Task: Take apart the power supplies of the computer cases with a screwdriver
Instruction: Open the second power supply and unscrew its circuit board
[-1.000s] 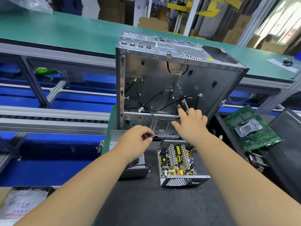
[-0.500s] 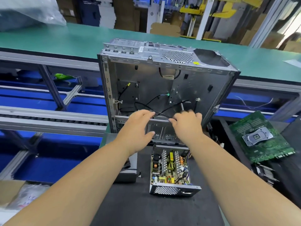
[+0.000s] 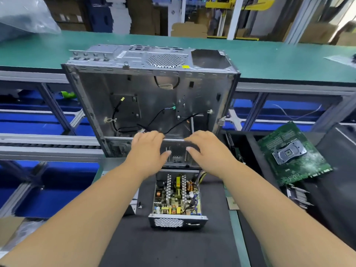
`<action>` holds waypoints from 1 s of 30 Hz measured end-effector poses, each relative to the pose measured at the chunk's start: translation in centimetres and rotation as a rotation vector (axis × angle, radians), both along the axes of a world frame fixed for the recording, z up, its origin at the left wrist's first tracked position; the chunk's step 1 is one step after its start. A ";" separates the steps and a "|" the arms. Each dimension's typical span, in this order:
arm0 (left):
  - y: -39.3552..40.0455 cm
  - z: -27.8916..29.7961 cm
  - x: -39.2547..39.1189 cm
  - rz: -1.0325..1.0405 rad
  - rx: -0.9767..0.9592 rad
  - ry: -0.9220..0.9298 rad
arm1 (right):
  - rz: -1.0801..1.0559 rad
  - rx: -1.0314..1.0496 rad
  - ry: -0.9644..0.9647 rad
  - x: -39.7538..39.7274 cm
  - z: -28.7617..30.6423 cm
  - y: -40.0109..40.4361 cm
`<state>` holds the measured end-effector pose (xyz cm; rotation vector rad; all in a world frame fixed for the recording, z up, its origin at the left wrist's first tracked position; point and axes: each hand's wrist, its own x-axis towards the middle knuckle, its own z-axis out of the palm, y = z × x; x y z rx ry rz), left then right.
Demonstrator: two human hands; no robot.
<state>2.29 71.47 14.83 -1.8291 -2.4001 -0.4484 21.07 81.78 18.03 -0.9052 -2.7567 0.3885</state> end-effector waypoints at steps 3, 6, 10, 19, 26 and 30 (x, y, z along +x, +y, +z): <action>0.6 0.1 1.1 0.030 -0.032 -0.016 | -0.053 -0.029 0.052 2.9 -0.4 0.2; -0.5 -0.2 3.3 -0.016 0.098 -0.111 | -0.161 -0.085 0.074 6.2 -1.7 0.1; -2.9 -1.5 6.0 -0.123 0.117 -0.229 | -0.369 -0.208 0.058 10.1 -4.4 0.5; -5.5 -6.6 9.3 -0.025 -0.050 -0.271 | -0.347 -0.404 -0.014 11.9 -10.8 -0.9; -5.7 -7.4 8.8 0.047 -0.051 -0.225 | -0.571 -0.268 -0.035 17.1 -11.9 1.3; -5.7 -7.4 8.9 0.079 -0.084 -0.241 | -0.817 -0.149 -0.198 21.9 -12.3 2.1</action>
